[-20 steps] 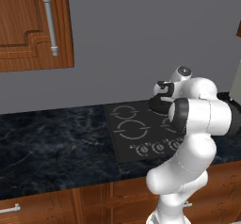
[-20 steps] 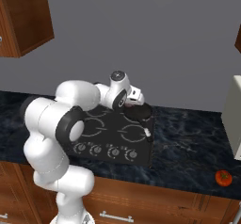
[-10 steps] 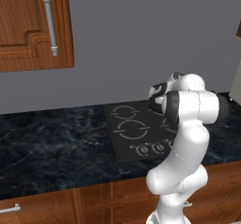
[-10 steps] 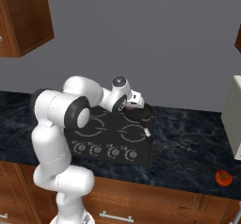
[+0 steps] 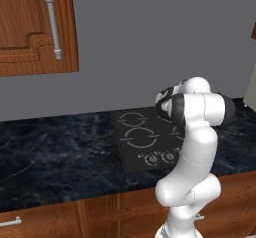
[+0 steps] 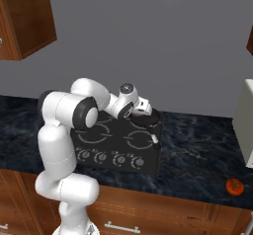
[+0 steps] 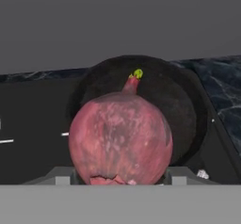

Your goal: Place the pan on the rear right burner on the stove. Then place the tomato and the onion in the pan and turn on the rear right burner.

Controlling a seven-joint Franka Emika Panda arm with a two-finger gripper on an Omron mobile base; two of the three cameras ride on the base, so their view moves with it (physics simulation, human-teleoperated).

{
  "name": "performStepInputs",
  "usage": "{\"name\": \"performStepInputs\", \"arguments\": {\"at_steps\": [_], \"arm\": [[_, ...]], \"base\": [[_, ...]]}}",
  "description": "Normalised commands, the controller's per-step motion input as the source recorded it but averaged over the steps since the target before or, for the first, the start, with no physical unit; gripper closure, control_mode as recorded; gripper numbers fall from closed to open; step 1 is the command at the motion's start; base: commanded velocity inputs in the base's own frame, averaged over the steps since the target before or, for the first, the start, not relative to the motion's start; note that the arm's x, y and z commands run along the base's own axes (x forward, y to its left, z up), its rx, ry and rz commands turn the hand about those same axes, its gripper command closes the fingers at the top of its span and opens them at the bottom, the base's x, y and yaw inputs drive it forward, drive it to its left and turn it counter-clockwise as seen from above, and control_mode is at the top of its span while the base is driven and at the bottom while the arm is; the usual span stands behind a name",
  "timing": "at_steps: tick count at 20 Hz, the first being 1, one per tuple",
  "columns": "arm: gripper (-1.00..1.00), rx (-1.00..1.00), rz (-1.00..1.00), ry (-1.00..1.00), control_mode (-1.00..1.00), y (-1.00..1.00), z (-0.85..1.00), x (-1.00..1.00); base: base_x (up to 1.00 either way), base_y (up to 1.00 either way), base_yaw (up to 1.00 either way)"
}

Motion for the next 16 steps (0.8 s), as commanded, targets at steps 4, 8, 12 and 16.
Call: {"name": "performStepInputs", "arguments": {"at_steps": [4,8,12,16], "arm": [[1.0,0.0,0.0,0.0,-1.0,0.0,-0.19,0.0],[1.0,0.0,0.01,0.0,-1.0,0.0,-0.27,0.0],[1.0,0.0,0.01,0.0,-1.0,0.0,-0.21,0.06],[1.0,0.0,0.0,0.0,-1.0,-0.01,-0.14,0.29]], "base": [[0.0,0.0,0.0],[0.0,0.0,0.0],[0.0,0.0,0.0],[0.0,0.0,0.0]]}}
